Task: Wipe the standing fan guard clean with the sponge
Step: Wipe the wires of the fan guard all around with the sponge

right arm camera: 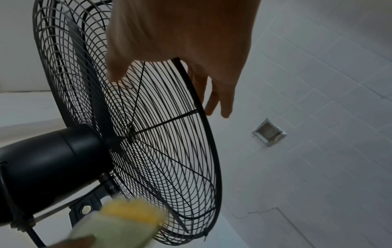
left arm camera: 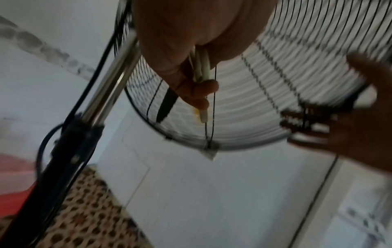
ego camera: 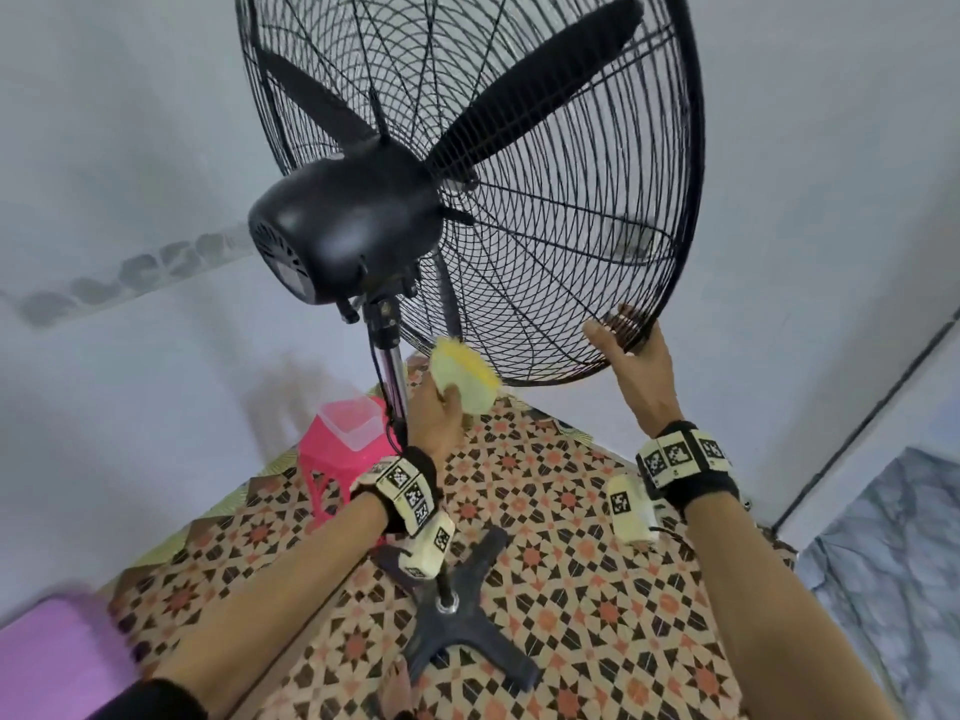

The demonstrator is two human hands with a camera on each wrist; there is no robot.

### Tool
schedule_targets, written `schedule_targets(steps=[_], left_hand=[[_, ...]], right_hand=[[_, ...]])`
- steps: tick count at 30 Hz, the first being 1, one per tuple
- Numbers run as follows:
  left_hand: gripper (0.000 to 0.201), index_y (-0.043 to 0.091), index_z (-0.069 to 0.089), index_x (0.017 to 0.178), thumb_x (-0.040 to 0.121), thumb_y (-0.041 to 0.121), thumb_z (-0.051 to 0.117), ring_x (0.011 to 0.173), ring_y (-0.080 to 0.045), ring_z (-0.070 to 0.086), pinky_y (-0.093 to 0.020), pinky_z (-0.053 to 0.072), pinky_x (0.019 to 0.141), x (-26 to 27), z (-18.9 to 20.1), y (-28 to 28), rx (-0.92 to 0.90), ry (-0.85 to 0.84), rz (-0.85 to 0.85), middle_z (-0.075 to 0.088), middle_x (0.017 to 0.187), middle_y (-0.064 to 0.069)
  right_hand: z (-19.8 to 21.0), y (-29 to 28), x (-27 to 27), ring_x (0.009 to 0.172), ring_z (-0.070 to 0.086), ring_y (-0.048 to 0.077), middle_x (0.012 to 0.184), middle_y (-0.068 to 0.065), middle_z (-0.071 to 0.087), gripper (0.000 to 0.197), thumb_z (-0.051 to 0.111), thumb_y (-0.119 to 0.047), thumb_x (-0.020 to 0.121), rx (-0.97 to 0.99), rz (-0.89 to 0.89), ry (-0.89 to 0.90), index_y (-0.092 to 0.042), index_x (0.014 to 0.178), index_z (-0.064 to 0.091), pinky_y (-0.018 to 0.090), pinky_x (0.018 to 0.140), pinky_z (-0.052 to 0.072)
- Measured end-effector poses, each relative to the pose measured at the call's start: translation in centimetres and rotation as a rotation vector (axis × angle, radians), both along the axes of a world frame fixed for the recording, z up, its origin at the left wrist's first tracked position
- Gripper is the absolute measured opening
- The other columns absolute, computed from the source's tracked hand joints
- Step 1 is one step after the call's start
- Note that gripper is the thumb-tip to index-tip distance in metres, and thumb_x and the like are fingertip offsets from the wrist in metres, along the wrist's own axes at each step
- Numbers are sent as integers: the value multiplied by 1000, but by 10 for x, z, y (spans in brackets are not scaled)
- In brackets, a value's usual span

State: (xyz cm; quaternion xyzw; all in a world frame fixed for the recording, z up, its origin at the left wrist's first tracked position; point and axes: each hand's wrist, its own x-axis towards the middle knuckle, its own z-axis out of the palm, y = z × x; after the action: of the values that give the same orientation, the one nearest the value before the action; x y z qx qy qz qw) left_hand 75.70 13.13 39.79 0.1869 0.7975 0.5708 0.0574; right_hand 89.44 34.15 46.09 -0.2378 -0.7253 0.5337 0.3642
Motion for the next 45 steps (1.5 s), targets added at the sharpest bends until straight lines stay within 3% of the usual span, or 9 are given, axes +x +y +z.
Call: schedule_targets(steps=[3,7,11,17,21,26,33,41,45], left_hand=[[30,5,47,135,108,18,51,61,-25,73,-46,63,59,-21,56,-12,123,52,105,71,98,-17],[25,6,54,127,103,12,60,63,-23,71,-33,57,50,-24,108,-14,277,49,92,72,102,-13],[27,20,56,125,102,8,62,52,-11,65,-23,49,42,-6,125,-4,419,31,60,73,95,-5],[44,1,53,127,87,-2,71,46,-9,64,-24,55,48,-1,147,13,558,-89,174,73,94,-5],[42,12,48,120,90,-8,70,63,-11,74,-32,63,63,14,134,15,752,-37,165,69,103,-7],[19,13,70,115,96,12,74,81,-8,73,-36,61,69,9,130,19,800,103,113,71,99,8],[47,48,59,138,96,34,75,131,-21,59,-52,51,108,2,118,9,693,100,-91,56,150,-2],[49,40,50,149,104,21,63,137,-28,54,-40,61,92,0,125,10,743,55,-205,45,154,-14],[45,22,55,147,105,6,57,110,-9,69,-40,64,84,-10,125,2,694,105,-104,63,124,0]], right_hand=[[17,-6,-8,120,60,13,129,-3,64,83,74,-74,75,-19,-94,126,-22,136,53,44,109,48],[56,-14,-15,104,50,-27,117,-30,55,77,74,-66,80,38,-212,236,-22,137,47,2,92,40],[70,-20,-15,114,62,6,125,-10,65,80,72,-74,77,130,-315,262,-21,134,51,24,102,48],[67,-20,-8,113,62,6,124,-11,66,75,72,-71,80,126,-270,233,-25,135,49,29,104,48],[66,-18,-8,115,62,11,125,-9,65,77,72,-72,79,131,-266,220,-25,135,48,35,105,49],[62,-19,-14,118,61,14,130,-6,64,80,69,-73,80,119,-271,245,-25,139,45,36,107,48],[60,-18,-21,117,59,12,130,-7,63,77,67,-73,82,103,-286,272,-24,137,45,30,104,46],[63,-11,-28,116,59,14,128,-6,63,77,66,-74,82,107,-304,276,-23,136,46,37,107,46],[81,-2,-32,114,61,10,125,-6,64,76,69,-71,82,130,-286,315,-23,137,47,25,101,46]])
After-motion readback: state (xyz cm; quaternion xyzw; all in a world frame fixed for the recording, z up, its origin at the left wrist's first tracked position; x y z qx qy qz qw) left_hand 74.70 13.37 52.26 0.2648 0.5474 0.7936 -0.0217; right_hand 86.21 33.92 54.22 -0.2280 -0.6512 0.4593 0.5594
